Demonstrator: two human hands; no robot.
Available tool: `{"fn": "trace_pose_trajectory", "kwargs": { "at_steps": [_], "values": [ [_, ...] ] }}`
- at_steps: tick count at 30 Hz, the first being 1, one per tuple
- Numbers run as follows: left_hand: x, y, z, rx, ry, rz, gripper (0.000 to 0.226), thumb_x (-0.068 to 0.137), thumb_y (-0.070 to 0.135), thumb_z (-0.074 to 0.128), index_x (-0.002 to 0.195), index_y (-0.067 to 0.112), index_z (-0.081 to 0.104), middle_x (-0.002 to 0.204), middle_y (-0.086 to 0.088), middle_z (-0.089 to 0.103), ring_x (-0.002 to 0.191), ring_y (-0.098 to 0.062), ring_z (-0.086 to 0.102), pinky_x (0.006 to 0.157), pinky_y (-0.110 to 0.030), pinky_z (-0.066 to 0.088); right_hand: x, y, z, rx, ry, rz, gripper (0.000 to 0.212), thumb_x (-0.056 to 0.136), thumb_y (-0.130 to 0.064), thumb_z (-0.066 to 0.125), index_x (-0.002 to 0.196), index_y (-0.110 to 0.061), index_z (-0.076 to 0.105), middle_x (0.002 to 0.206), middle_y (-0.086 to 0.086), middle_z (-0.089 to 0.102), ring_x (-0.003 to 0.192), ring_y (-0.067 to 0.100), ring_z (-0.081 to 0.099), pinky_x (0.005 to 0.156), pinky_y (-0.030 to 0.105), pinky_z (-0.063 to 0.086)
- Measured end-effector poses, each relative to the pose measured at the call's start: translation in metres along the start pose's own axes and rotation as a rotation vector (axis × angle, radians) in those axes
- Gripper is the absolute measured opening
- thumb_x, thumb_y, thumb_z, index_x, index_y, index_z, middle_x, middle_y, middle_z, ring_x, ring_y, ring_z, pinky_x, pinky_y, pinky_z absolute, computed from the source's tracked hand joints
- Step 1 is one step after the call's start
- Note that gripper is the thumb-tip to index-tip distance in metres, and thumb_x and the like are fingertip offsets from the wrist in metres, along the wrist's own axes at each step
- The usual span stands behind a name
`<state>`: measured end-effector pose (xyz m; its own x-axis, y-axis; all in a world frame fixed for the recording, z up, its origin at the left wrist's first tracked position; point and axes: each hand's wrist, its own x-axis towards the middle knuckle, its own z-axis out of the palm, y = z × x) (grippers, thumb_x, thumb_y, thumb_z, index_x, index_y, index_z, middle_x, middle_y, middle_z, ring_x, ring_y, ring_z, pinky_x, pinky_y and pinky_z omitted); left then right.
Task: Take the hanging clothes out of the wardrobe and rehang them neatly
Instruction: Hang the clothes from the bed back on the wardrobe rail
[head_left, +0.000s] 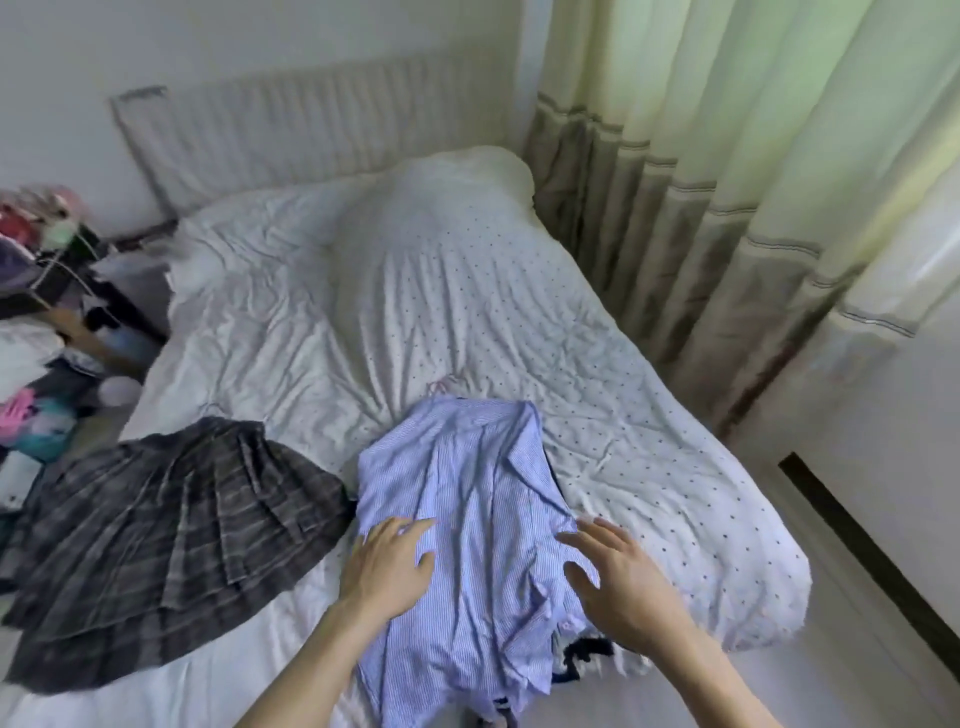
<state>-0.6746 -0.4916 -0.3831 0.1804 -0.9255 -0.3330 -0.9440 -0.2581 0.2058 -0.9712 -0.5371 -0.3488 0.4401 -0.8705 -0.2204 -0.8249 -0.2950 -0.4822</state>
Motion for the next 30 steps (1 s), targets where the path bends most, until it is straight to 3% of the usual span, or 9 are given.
{"fn": "trace_pose_trajectory", "kwargs": {
  "at_steps": [5,14,18,21,23,26,30],
  "values": [
    [0.043,-0.038,0.005,0.014,-0.053,-0.054,0.051,0.097,0.044,0.045,0.147,0.035,0.043,0.146,0.013,0.048,0.138,-0.012,0.04,0.109,-0.033,0.036,0.058,-0.018,0.022,-0.07,-0.082,-0.029,0.046,0.1,-0.043,0.045,0.146,-0.039,0.042,0.158,-0.009,0.033,0.15,0.014,0.02,0.119,0.029,0.023],
    [0.181,-0.105,0.024,-0.013,-0.318,-0.093,0.053,0.099,0.041,0.043,0.15,0.029,0.037,0.149,0.001,0.044,0.138,-0.021,0.041,0.108,-0.044,0.037,0.195,-0.035,0.069,-0.167,-0.339,0.049,0.048,0.102,-0.038,0.042,0.149,-0.032,0.038,0.159,-0.003,0.034,0.149,0.019,0.023,0.12,0.03,0.021],
    [0.228,-0.133,0.036,-0.044,-0.423,-0.155,0.057,0.1,0.041,0.041,0.154,0.028,0.028,0.162,-0.005,0.021,0.145,-0.026,0.031,0.114,-0.047,0.032,0.244,-0.023,0.096,-0.182,-0.438,0.127,0.051,0.101,-0.037,0.041,0.151,-0.03,0.035,0.159,-0.001,0.033,0.148,0.018,0.025,0.12,0.03,0.023],
    [0.265,-0.154,0.043,-0.067,-0.437,-0.167,0.061,0.101,0.041,0.042,0.156,0.027,0.021,0.166,-0.006,0.009,0.148,-0.027,0.026,0.111,-0.046,0.038,0.278,-0.011,0.12,-0.198,-0.514,0.195,0.058,0.101,-0.039,0.041,0.155,-0.028,0.025,0.162,0.004,0.025,0.149,0.022,0.022,0.121,0.033,0.022],
    [0.291,-0.168,0.048,-0.078,-0.422,-0.172,0.063,0.101,0.041,0.043,0.157,0.026,0.019,0.165,-0.006,0.01,0.149,-0.027,0.023,0.108,-0.043,0.042,0.298,-0.004,0.136,-0.213,-0.559,0.242,0.061,0.101,-0.038,0.04,0.157,-0.028,0.017,0.165,0.005,0.015,0.151,0.025,0.018,0.121,0.036,0.02],
    [0.332,-0.187,0.062,-0.082,-0.395,-0.187,0.065,0.1,0.043,0.044,0.157,0.024,0.019,0.164,-0.008,0.016,0.149,-0.028,0.022,0.114,-0.043,0.034,0.322,0.006,0.159,-0.224,-0.605,0.315,0.066,0.101,-0.037,0.039,0.159,-0.029,0.006,0.167,0.007,0.0,0.152,0.028,0.008,0.121,0.039,0.017],
    [0.38,-0.208,0.084,-0.126,-0.373,-0.202,0.07,0.097,0.042,0.05,0.157,0.021,0.02,0.158,-0.007,0.033,0.144,-0.029,0.031,0.112,-0.046,0.037,0.334,0.021,0.197,-0.186,-0.721,0.42,0.07,0.1,-0.033,0.04,0.158,-0.031,0.001,0.166,0.006,-0.009,0.153,0.031,-0.003,0.124,0.044,0.011]
  ]
}}
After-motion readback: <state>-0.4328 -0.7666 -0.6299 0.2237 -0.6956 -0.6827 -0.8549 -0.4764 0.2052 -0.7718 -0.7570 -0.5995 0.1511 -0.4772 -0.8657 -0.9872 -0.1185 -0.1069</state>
